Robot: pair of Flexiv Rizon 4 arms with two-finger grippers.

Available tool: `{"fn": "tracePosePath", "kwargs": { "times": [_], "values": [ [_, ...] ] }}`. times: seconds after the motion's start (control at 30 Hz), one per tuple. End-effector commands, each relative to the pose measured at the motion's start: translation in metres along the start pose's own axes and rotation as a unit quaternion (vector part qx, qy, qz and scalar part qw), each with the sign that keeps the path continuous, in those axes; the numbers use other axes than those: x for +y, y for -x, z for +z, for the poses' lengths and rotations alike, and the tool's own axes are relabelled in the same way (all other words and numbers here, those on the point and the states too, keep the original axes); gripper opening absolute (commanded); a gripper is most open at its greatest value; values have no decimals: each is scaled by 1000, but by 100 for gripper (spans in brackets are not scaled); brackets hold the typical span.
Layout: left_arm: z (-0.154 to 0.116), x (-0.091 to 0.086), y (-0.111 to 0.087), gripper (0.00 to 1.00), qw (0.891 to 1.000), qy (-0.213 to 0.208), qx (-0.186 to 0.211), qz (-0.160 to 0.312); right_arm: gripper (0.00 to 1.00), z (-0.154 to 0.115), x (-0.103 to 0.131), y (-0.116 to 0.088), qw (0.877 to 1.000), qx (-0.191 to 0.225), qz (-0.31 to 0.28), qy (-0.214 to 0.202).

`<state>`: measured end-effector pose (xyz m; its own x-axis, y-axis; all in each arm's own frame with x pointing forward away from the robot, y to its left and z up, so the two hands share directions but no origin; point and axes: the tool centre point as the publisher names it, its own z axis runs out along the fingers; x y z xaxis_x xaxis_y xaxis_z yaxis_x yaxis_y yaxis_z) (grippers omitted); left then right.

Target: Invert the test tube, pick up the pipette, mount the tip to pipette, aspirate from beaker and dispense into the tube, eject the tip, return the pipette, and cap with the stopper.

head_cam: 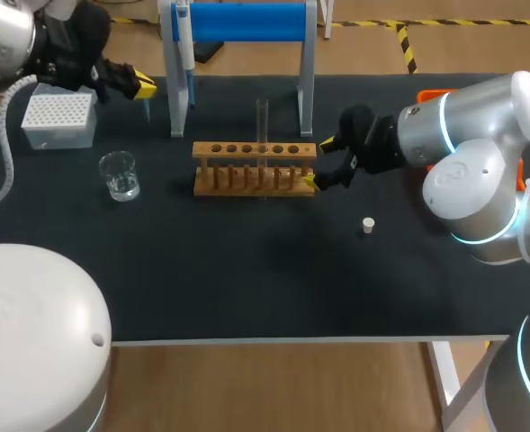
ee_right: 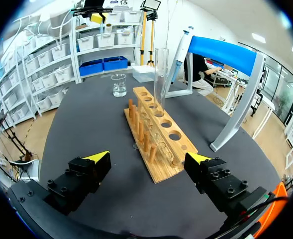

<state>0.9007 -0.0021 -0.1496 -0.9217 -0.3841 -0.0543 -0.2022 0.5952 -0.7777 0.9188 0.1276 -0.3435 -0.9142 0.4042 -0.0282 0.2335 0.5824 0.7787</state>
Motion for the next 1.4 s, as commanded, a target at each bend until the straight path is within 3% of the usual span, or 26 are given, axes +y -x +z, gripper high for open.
{"fn": "tracePosePath", "kwargs": {
  "times": [0.03,0.3,0.77,1.1,1.4],
  "values": [
    [1,-3,-2,0,1000,3,4,1,100,0,0,0,1000,0,0,-1],
    [19,-28,-37,0,999,27,41,19,100,0,0,0,1000,0,0,-1],
    [55,-79,-101,0,997,18,71,21,100,0,0,0,1000,0,0,-1],
    [76,-96,-138,0,996,5,93,10,100,0,0,0,1000,0,0,-1],
    [87,-108,-152,0,996,-8,89,13,100,0,0,0,1000,0,0,-1]
  ]
}}
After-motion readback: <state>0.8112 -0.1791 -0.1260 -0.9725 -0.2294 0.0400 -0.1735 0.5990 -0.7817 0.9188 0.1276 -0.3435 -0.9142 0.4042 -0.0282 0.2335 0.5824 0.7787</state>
